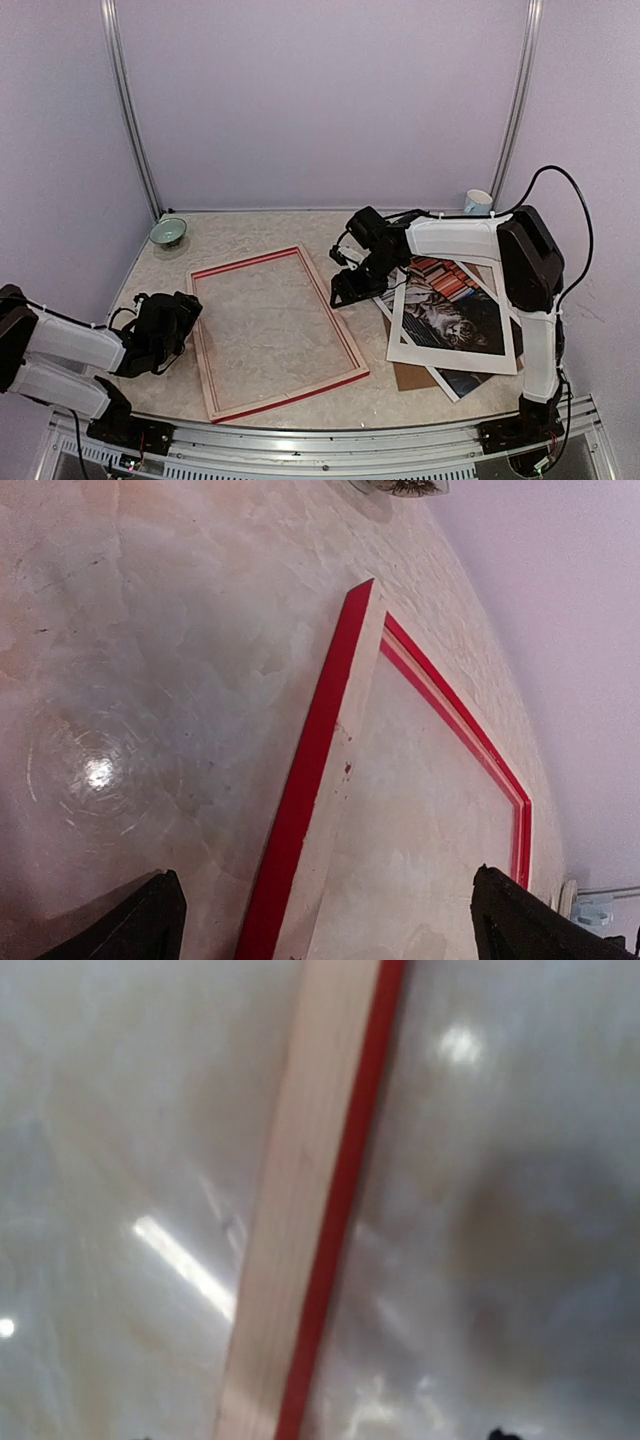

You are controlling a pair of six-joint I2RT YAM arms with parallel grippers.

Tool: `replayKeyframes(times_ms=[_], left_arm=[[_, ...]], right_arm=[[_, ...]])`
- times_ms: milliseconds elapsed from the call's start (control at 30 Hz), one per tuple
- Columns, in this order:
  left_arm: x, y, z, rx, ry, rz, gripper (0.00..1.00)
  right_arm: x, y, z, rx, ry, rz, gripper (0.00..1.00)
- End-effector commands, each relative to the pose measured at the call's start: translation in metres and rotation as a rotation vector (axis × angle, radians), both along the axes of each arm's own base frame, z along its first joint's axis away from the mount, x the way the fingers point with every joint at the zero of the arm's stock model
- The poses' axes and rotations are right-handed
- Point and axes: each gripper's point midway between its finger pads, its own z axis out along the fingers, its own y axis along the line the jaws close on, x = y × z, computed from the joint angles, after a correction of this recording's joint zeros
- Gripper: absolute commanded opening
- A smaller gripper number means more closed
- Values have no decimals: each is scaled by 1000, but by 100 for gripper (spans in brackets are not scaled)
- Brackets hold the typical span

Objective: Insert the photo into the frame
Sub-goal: Place the glass panel at the frame body.

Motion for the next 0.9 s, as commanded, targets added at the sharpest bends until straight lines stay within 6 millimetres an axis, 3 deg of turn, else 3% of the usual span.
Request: replayKeyframes(times_ms=[0,133,300,867], left_arm=[[6,-12,-20,40,94,-57,99],[23,-22,-16,44,81,-71,99],[42,-30,-7,55,63,-91,99],[121,-56,7,69,40,-177,99]], right_arm=[[-11,1,10,108,34,1,72],[-18,-4,-2,149,83,-6,72],[-28,3,-10,214,138,18,72],[-37,22,3,321,158,57,72]])
